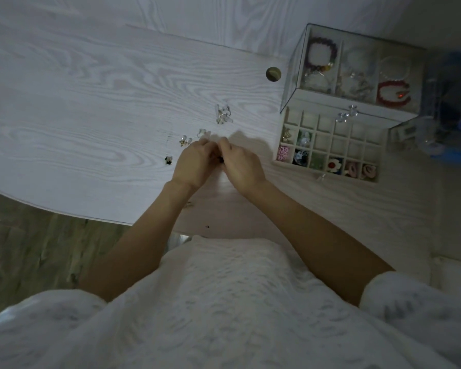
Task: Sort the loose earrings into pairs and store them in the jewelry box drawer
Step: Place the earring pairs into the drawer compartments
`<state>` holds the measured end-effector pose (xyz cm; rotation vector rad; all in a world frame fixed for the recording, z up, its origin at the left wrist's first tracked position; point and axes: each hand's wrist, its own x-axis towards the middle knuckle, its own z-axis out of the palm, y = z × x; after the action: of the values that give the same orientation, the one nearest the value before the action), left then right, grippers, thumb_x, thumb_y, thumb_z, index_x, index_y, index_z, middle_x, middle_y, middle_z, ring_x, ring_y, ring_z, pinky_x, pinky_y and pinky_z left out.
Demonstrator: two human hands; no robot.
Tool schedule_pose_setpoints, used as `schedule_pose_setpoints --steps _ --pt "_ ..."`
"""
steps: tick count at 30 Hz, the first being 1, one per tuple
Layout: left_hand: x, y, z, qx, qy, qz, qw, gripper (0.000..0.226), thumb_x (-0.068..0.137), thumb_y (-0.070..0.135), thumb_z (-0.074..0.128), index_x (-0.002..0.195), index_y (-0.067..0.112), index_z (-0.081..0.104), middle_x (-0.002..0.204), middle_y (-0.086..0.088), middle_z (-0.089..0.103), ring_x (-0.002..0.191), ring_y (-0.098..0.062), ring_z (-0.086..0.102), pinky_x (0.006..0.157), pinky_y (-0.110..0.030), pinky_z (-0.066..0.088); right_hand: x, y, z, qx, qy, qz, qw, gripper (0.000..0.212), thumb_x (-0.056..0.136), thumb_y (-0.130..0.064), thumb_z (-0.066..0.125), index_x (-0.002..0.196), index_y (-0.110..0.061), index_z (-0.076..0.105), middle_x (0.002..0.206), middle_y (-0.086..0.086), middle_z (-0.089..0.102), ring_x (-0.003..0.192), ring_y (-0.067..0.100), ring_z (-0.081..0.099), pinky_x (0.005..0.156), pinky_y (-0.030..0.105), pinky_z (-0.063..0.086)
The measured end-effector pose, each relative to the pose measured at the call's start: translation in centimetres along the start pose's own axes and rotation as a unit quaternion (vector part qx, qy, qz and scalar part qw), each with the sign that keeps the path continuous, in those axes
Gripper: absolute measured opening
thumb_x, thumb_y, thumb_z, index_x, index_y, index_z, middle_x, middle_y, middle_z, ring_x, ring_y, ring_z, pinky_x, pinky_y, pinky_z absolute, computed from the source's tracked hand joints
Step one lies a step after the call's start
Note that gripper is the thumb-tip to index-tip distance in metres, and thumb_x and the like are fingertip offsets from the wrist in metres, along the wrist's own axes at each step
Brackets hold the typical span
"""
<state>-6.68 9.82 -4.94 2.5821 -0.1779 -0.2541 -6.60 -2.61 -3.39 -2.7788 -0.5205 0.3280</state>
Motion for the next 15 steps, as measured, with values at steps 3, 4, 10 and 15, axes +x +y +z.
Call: schedule_pose_setpoints --steps 3,4,10,15 --pt "-0.2 -0.2 0.3 -0.009 0.004 -0.001 1.000 0.010 0.082 0.010 0.063 0.087 0.001 0.066 0.087 -0.017 0.063 0.076 -0.034 0.060 0.065 -0.040 0.047 -0.3 1.0 0.3 0.007 -0.002 0.007 1.000 0.019 0.091 -0.003 0.048 0.110 -0.003 0.047 0.091 0.014 0.064 0.078 0.032 0.063 0.061 0.037 0.047" --pt "-0.2 -0.1 0.3 -0.009 0.006 -0.001 1.000 0.010 0.082 0.009 0.064 0.086 0.001 0.065 0.087 -0.017 0.063 0.076 -0.034 0.060 0.064 -0.040 0.047 -0.7 1.5 0.3 0.013 -0.002 0.006 1.000 0.018 0.089 0.000 0.048 0.107 -0.002 0.050 0.092 0.015 0.063 0.079 0.032 0.062 0.063 0.037 0.048" --pt "-0.2 1.2 0.3 -0.021 -0.017 -0.026 0.999 0.006 0.080 0.010 0.063 0.085 0.005 0.062 0.084 -0.011 0.068 0.077 -0.031 0.063 0.069 -0.040 0.049 -4.1 4.8 -0.1 0.138 0.028 0.004 0.990 0.010 0.082 0.005 0.056 0.086 -0.001 0.064 0.094 0.015 0.062 0.087 0.029 0.060 0.071 0.029 0.048" --pt "0.3 5.3 0.3 -0.118 -0.020 0.028 0.992 0.006 0.081 0.010 0.066 0.087 0.012 0.064 0.083 0.000 0.071 0.071 -0.012 0.065 0.066 -0.026 0.051 -7.5 8.3 -3.8 0.234 0.135 0.105 0.957 0.009 0.083 -0.003 0.062 0.082 -0.012 0.066 0.082 0.001 0.064 0.073 0.013 0.058 0.065 0.020 0.047"
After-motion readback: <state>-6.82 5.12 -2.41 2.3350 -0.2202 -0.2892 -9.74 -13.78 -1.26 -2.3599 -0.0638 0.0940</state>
